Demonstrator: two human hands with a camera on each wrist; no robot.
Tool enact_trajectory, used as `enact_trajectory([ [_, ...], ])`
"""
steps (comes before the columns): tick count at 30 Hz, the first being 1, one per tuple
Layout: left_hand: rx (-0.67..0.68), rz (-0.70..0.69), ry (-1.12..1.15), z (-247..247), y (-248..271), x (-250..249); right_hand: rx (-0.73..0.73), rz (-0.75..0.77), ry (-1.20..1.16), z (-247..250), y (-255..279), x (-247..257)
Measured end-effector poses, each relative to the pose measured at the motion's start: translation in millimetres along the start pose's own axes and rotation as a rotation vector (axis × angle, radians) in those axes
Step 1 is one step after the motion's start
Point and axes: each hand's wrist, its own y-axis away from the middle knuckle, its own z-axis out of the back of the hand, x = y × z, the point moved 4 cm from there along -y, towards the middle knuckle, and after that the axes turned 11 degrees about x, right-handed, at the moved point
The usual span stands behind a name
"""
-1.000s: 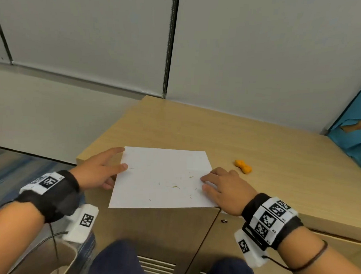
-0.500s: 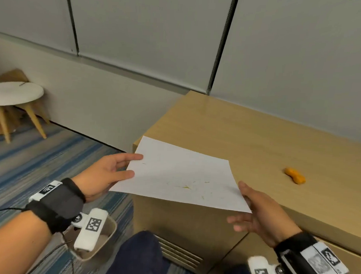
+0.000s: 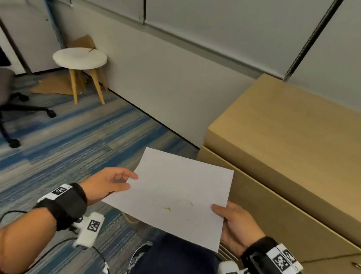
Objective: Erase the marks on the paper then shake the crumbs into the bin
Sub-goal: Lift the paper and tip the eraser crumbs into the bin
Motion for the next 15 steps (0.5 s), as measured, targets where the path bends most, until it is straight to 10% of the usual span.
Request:
enact_trajectory([
  [15,0.03,0.415,-0.514,44.3,-101.3,169.9,-0.326,-0.298,0.136,13.4,-185.0,-86.9],
])
